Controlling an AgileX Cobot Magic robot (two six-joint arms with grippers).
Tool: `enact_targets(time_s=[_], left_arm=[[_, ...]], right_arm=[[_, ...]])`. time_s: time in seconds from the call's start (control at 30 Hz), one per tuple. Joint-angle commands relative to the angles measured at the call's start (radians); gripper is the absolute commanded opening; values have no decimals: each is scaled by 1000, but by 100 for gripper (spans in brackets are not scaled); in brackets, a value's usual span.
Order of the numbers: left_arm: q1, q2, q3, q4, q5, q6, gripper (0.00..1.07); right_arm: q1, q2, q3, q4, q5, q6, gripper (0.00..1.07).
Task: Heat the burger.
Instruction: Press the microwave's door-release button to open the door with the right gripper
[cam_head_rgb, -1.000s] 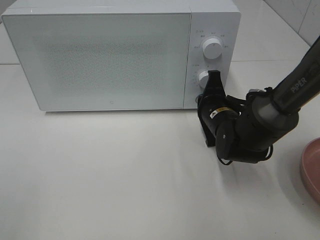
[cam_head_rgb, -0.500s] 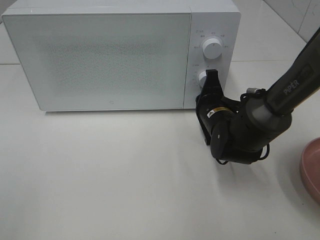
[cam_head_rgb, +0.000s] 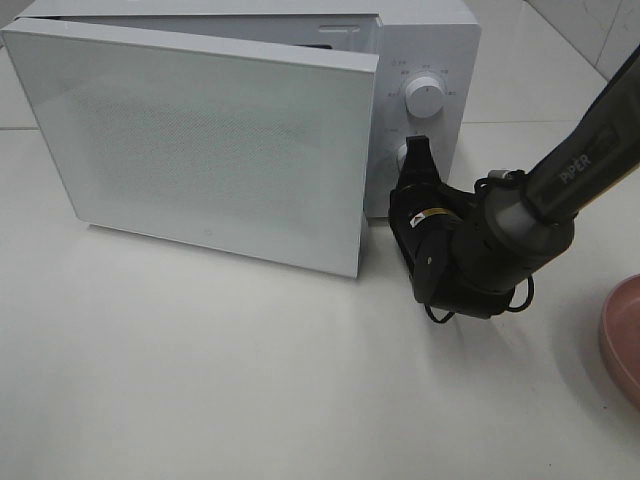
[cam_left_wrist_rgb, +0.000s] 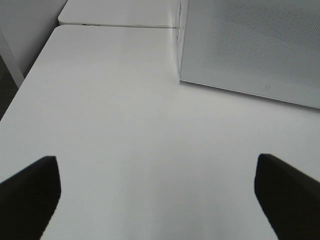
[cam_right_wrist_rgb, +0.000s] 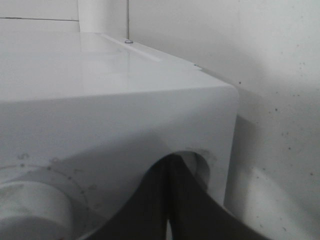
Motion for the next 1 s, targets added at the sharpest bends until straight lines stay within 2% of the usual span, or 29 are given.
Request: enact_targets(time_s=[0.03,0.4,0.7,1.0], left_arm=[[-3,-18,4,-2,-9,1,98],[-3,-18,4,-2,-9,1,98],[-3,-18,4,-2,-9,1,98],[-3,-18,4,-2,-9,1,98]], right_arm=[[-49,14,-78,-73,-154,-21,0],[-49,13,-66,-81,-109,-12,0],[-46,-19,-10,-91,-18,34,0],[-46,-61,45,-181,90,93,0]])
